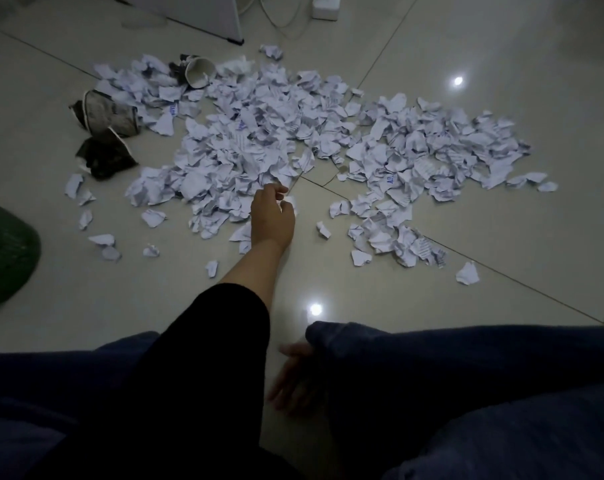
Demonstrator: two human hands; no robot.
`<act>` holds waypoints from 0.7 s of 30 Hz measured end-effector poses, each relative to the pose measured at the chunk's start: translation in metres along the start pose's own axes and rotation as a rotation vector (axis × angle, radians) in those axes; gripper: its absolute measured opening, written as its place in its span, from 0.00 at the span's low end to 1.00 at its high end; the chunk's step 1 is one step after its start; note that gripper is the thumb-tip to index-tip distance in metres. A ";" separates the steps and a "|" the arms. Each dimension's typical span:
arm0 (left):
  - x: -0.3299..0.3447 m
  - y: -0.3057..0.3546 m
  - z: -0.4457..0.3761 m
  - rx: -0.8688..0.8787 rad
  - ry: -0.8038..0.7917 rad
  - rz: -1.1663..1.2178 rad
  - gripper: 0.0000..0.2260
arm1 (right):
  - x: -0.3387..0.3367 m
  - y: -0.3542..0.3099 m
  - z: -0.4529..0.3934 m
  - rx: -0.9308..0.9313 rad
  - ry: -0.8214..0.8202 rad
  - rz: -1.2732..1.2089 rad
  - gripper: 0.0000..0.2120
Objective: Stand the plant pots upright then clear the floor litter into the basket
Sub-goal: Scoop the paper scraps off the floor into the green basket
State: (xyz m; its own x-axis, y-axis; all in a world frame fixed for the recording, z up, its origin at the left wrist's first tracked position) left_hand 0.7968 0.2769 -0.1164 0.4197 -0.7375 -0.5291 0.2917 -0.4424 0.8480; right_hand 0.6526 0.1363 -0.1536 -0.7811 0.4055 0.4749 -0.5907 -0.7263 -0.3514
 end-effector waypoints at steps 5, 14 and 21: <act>0.009 0.008 0.000 0.014 -0.037 0.034 0.10 | -0.004 0.008 -0.015 -0.029 -0.023 -0.025 0.33; 0.025 0.017 0.009 0.041 -0.074 0.001 0.11 | -0.118 -0.020 0.120 -0.980 1.272 0.124 0.11; 0.054 0.012 0.059 0.229 -0.134 -0.190 0.22 | -0.188 0.067 0.157 -0.463 1.940 0.037 0.23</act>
State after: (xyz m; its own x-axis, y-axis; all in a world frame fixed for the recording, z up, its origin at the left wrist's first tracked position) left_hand 0.7722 0.2012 -0.1330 0.2553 -0.6845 -0.6828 0.1465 -0.6707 0.7271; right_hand 0.7915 -0.0753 -0.1399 0.2599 0.5781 -0.7735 -0.3215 -0.7035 -0.6338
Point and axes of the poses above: each hand's wrist, its own z-axis away from the middle knuckle, its own x-axis out of the palm, y = z × x, the point moved 4 cm from there along -z, towards the middle knuckle, and after that the axes turned 1 degree about x, right-handed, at the moved point
